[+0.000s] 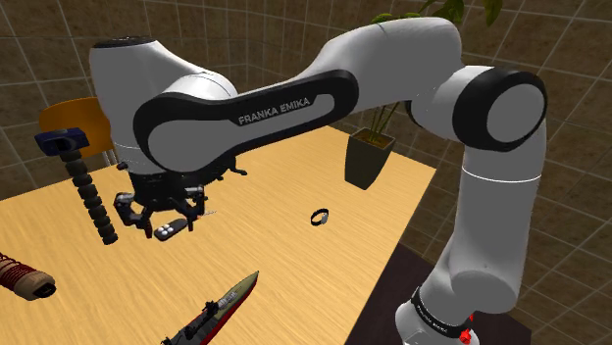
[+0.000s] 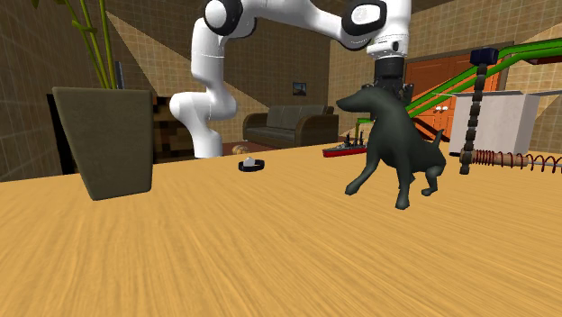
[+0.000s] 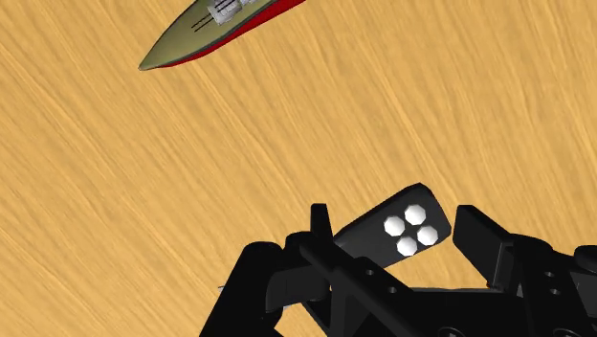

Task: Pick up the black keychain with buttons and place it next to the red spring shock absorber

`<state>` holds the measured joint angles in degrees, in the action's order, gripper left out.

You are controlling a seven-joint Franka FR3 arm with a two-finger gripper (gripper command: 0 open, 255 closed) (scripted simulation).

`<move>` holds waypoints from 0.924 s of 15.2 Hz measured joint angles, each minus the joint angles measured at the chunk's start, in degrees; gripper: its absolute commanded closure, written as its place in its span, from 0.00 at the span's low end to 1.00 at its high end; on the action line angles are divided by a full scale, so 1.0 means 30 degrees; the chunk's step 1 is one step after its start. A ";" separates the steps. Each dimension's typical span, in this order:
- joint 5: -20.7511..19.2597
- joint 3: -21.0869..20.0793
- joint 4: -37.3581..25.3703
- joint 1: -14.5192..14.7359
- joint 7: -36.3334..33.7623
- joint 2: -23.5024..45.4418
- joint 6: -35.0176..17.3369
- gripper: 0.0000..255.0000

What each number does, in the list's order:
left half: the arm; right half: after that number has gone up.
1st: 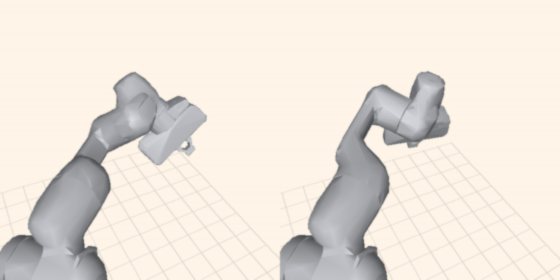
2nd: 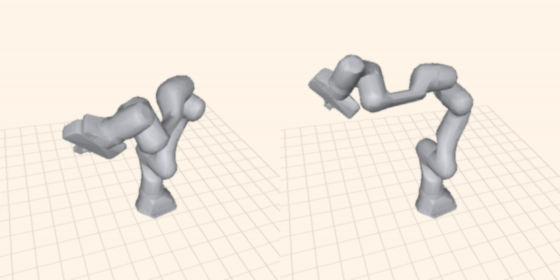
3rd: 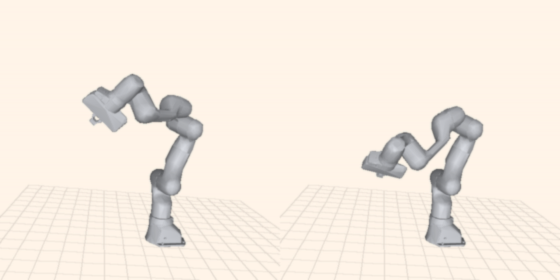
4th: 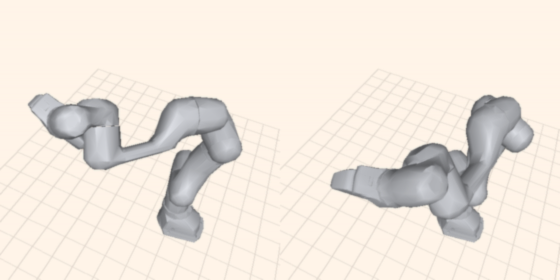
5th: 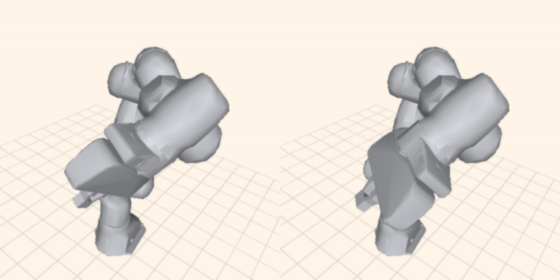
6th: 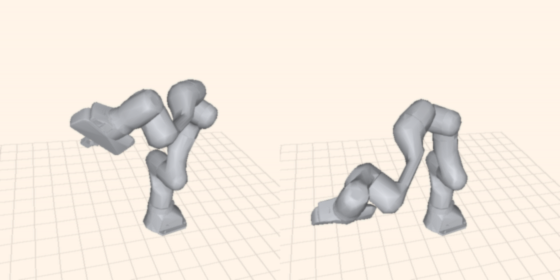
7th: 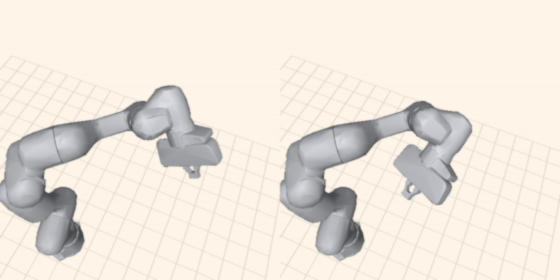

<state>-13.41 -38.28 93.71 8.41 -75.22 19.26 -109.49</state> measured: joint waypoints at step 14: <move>-0.3599 0.1288 -1.1371 0.6460 -0.2687 0.8117 0.3908 1.00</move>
<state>-24.21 -34.42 59.59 27.79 -83.29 43.61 -97.77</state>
